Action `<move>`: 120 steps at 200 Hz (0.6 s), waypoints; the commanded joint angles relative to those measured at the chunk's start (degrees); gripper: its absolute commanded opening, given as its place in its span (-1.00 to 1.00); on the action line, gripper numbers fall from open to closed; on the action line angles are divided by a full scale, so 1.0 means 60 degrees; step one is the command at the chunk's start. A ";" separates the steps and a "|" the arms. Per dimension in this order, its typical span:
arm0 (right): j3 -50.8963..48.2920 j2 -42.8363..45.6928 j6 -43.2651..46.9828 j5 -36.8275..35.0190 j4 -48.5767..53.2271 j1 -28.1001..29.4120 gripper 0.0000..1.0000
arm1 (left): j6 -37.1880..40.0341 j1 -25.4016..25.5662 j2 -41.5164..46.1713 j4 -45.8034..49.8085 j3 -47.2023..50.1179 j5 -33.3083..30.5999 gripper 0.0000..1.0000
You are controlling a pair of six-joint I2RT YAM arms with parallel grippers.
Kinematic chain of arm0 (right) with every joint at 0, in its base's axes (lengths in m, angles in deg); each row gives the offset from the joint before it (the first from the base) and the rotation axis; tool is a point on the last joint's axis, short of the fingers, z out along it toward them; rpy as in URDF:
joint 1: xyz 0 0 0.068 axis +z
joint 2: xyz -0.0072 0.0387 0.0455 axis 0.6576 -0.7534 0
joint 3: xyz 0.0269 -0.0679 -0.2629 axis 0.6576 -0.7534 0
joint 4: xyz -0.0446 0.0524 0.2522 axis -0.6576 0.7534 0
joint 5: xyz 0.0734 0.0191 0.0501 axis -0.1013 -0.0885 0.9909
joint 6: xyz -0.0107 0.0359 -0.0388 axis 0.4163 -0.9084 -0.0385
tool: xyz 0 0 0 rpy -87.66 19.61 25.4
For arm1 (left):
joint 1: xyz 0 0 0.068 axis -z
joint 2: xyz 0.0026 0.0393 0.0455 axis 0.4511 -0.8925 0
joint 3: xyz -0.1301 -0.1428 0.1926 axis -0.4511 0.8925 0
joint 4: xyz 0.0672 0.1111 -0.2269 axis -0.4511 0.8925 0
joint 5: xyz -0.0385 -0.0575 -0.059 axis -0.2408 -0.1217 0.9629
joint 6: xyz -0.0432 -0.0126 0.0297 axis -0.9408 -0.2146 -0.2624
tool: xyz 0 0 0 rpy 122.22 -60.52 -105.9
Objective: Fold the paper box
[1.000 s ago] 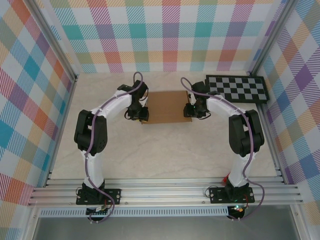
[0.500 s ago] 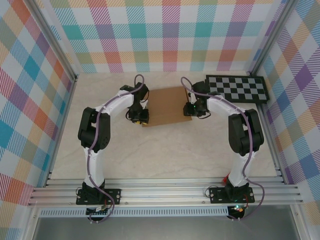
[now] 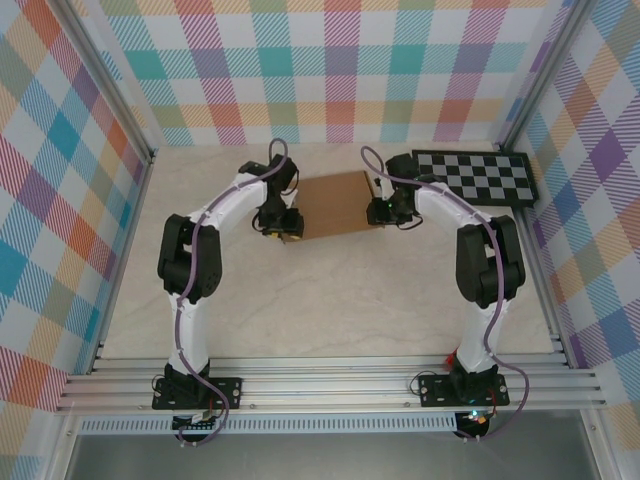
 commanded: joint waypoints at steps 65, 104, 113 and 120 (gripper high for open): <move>0.0520 -0.0145 0.0196 0.0091 0.0638 -0.0070 -0.14 | -0.0370 -0.0765 0.1255 -0.1008 0.0878 0.0532 0.25; 0.0737 0.0194 0.0225 0.0374 0.0947 -0.0269 -0.10 | 0.0277 -0.0754 0.0712 -0.1598 -0.0829 -0.0094 0.27; 0.0761 0.0240 0.0213 0.0522 0.0980 -0.0361 -0.08 | 0.0760 -0.0758 0.0355 -0.1781 -0.1419 -0.0228 0.28; 0.0792 0.0240 0.0203 0.0575 0.1025 -0.0429 -0.07 | 0.1099 -0.0758 0.0096 -0.1982 -0.1759 -0.0242 0.28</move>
